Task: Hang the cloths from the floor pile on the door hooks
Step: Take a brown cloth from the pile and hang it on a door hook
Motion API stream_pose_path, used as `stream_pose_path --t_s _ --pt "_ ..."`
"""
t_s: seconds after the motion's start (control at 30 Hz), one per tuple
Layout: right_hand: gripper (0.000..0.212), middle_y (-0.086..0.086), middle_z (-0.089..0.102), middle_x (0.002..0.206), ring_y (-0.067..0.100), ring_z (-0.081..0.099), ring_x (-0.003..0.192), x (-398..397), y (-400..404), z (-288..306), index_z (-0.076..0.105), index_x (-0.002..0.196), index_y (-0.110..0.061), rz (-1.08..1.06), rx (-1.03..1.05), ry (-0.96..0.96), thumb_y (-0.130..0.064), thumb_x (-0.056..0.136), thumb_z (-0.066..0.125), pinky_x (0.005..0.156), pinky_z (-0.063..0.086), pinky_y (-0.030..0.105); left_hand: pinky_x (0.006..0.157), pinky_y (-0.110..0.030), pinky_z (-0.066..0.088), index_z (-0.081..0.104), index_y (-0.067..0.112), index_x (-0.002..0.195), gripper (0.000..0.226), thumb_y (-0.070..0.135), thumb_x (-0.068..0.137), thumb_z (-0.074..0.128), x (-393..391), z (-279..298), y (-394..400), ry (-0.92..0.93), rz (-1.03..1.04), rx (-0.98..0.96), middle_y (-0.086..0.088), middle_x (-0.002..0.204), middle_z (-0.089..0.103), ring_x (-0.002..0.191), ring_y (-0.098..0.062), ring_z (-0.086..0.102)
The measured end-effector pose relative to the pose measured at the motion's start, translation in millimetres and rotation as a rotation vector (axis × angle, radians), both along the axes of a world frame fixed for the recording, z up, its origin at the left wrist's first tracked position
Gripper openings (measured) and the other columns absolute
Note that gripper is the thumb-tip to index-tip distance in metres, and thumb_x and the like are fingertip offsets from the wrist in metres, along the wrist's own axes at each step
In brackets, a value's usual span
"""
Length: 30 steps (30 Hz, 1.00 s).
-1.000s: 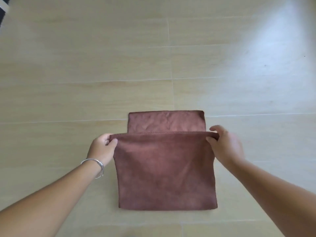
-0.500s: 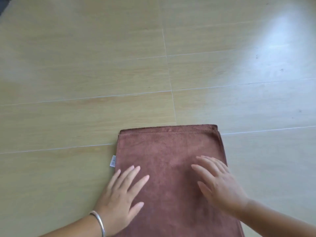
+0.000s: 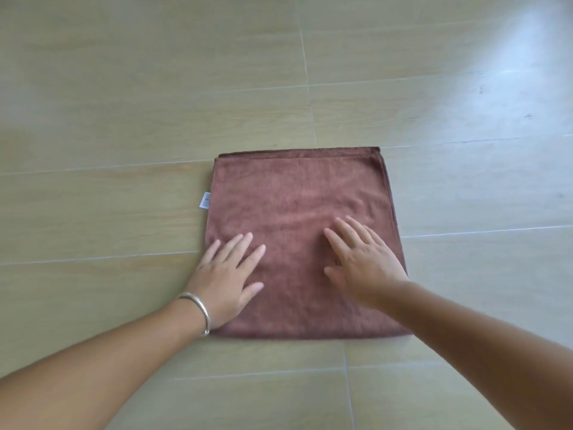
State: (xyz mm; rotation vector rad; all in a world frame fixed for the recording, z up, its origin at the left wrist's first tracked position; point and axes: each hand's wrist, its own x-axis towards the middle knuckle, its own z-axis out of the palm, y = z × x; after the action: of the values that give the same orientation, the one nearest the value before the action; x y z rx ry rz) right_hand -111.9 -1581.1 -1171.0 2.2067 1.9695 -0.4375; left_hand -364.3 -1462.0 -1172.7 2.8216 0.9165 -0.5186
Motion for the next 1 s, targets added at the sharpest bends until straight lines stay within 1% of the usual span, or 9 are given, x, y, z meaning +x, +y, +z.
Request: stream_pose_path --t_s 0.17,0.23,0.3,0.37,0.47,0.53,0.63,0.83,1.0 --pt "0.085 0.013 0.028 0.155 0.032 0.027 0.143 -14.2 -69.7 5.6 0.038 0.146 -0.012 0.23 -0.065 -0.021 -0.054 0.073 0.051 0.106 0.033 0.059 0.108 -0.054 0.035 0.041 0.016 0.145 0.082 0.064 0.08 0.049 -43.5 -0.8 -43.0 -0.006 -0.266 -0.005 -0.01 0.154 0.033 0.14 -0.025 0.034" --pt "0.093 0.017 0.014 0.159 0.036 0.021 0.144 -12.6 -79.7 6.9 0.024 0.151 -0.008 0.244 -0.161 -0.077 -0.042 0.07 0.055 0.102 0.035 0.06 0.105 -0.055 0.039 0.046 0.011 0.142 0.08 0.052 0.074 0.058 -48.8 -1.0 -46.2 0.007 -0.282 0.019 -0.011 0.151 0.038 0.138 -0.027 0.039" --pt "0.097 0.018 -0.015 0.158 0.037 0.001 0.145 -16.8 -76.8 7.0 -0.006 0.151 -0.006 0.278 -0.282 -0.158 -0.033 0.079 0.053 0.103 0.027 0.061 0.095 -0.053 0.048 0.053 0.008 0.136 0.08 0.032 0.062 0.069 -42.1 1.1 -48.0 0.033 -0.251 0.034 -0.012 0.146 0.046 0.131 -0.027 0.048" --pt "0.081 0.02 -0.023 0.155 0.042 -0.003 0.144 -28.5 -72.6 7.0 -0.016 0.148 -0.003 0.26 -0.333 -0.223 -0.023 0.092 0.04 0.1 0.03 0.059 0.083 -0.048 0.056 0.057 0.007 0.132 0.072 0.009 0.06 0.065 -31.7 3.8 -52.6 -0.014 -0.209 0.05 -0.011 0.139 0.053 0.122 -0.026 0.057" --pt "0.06 0.023 -0.011 0.157 0.046 0.008 0.143 -41.1 -70.9 10.4 -0.007 0.149 0.002 0.241 -0.261 -0.243 -0.006 0.095 0.017 0.083 0.049 0.04 0.066 -0.038 0.059 0.064 0.009 0.125 0.062 0.0 0.074 0.031 -19.8 10.7 -53.8 -0.081 -0.206 0.118 -0.008 0.133 0.059 0.113 -0.02 0.063" --pt "0.058 0.018 0.012 0.158 0.041 0.029 0.138 -42.4 -65.9 21.0 0.017 0.15 -0.004 0.151 -0.255 -0.203 -0.002 0.093 0.027 0.073 0.047 0.033 0.066 -0.029 0.056 0.054 0.012 0.136 0.065 -0.004 0.078 0.03 -16.9 23.5 -54.0 -0.003 -0.159 0.133 -0.006 0.144 0.049 0.123 -0.017 0.056" --pt "0.035 0.004 0.062 0.115 0.026 0.06 0.099 -43.2 -58.6 54.2 0.062 0.108 -0.018 -0.028 -0.334 -0.098 0.001 0.082 0.047 0.063 0.039 0.031 0.079 -0.032 0.047 0.04 0.024 0.14 0.06 -0.003 0.086 0.04 -20.4 43.4 -58.0 0.229 0.028 0.01 0.0 0.142 0.047 0.125 -0.021 0.05" --pt "0.019 0.003 0.066 0.086 0.03 0.061 0.084 -43.6 -83.5 165.3 0.061 0.085 -0.02 -0.139 -0.222 0.105 -0.011 0.078 0.045 0.059 0.035 0.03 0.063 -0.032 0.037 0.055 0.024 0.099 0.034 0.002 0.075 0.044 -48.7 159.1 -64.4 0.213 0.24 -0.102 0.003 0.101 0.063 0.096 -0.024 0.06" --pt "0.021 -0.002 0.065 0.083 0.023 0.06 0.083 -45.1 -88.4 294.0 0.058 0.083 -0.023 -0.089 -0.175 0.156 -0.031 0.075 0.04 0.064 0.041 0.03 0.067 -0.03 0.037 0.055 0.031 0.103 0.033 0.017 0.073 0.048 -64.5 296.4 -56.9 0.073 0.254 -0.149 0.008 0.098 0.065 0.094 -0.021 0.059"
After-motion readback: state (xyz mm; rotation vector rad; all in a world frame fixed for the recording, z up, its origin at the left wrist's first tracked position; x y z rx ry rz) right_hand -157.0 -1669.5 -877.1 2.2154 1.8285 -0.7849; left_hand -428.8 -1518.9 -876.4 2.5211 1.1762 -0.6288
